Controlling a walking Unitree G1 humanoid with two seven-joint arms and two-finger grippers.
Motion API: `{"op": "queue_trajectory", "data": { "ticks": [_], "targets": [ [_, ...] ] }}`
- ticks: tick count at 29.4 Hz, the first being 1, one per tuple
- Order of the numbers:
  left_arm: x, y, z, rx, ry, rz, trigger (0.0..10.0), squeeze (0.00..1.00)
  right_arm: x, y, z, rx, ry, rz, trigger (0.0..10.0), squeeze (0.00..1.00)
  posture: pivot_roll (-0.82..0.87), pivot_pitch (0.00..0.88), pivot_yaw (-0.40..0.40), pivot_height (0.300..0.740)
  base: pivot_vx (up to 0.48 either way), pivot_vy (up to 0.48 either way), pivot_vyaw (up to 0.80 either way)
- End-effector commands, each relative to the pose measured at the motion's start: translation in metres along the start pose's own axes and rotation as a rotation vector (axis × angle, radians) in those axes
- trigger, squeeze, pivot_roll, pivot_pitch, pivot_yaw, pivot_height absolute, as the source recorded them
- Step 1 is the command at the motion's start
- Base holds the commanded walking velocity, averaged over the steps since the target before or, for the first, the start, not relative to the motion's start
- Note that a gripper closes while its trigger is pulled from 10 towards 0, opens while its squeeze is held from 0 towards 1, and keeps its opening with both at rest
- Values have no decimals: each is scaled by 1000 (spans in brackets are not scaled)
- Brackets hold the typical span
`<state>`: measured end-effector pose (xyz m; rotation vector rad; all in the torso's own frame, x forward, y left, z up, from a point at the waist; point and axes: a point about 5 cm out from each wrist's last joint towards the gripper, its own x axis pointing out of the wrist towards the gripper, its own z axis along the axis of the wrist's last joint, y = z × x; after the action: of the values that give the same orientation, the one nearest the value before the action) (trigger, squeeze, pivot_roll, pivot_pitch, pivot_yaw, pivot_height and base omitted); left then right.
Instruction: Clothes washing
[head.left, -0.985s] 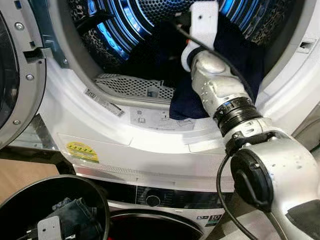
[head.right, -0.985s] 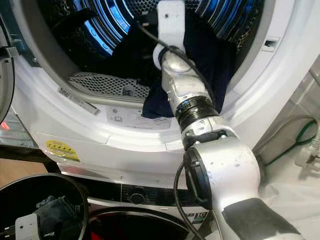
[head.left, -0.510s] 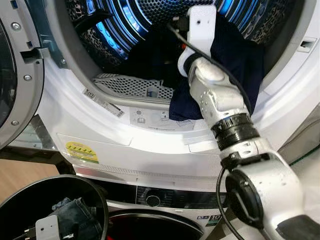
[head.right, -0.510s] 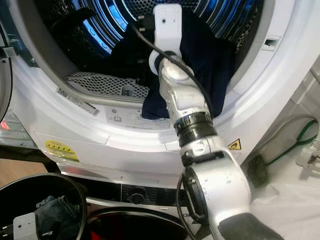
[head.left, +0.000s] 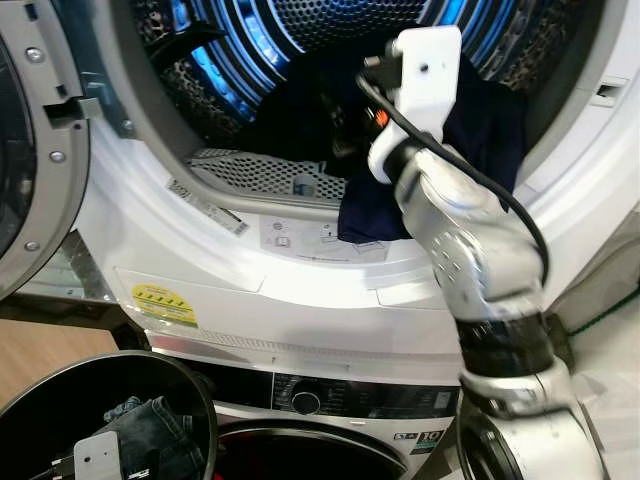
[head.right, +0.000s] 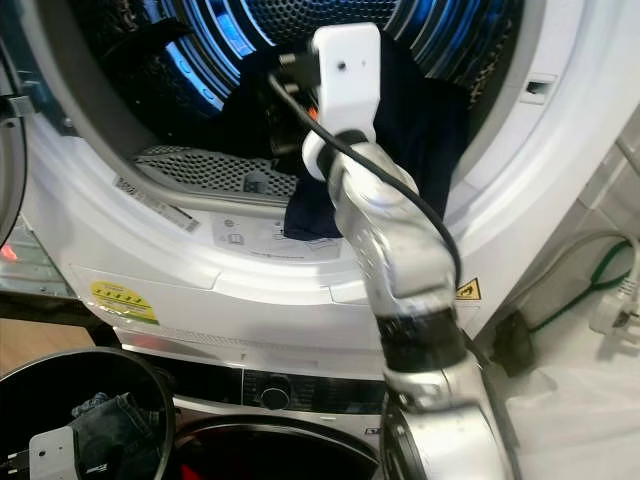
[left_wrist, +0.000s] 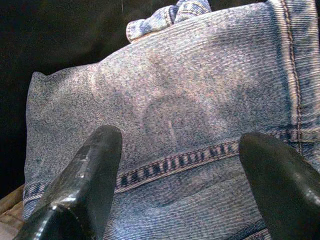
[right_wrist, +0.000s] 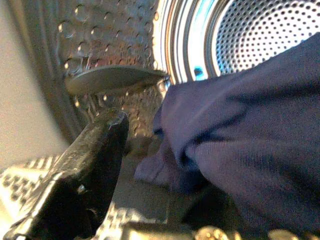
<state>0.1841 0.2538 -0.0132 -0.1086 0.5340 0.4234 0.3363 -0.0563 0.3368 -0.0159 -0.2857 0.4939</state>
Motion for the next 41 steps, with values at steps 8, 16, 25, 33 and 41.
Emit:
{"op": "queue_trajectory", "data": {
  "ticks": [8,16,25,33,41],
  "targets": [
    [-2,0,-13,7,45,3,10000,0,-29,-2,0,-39,-12,74,10000,0,44,0,-61,740,0,0,0],
    [-1,1,-13,13,44,1,10000,0,-52,-5,-2,5,-46,182,10000,0,48,0,-59,740,0,0,0],
    [-1,3,-13,22,42,-1,10000,0,-80,-4,-16,-29,0,390,10000,0,46,0,-54,740,0,0,0],
    [-1,4,-12,30,39,-5,10000,0,-107,9,-23,5,25,648,10000,0,43,0,-49,740,0,0,0],
    [-2,3,-12,30,37,-5,10000,0,-116,10,-31,-17,69,721,10000,0,46,0,-50,740,0,0,0]
  ]
}}
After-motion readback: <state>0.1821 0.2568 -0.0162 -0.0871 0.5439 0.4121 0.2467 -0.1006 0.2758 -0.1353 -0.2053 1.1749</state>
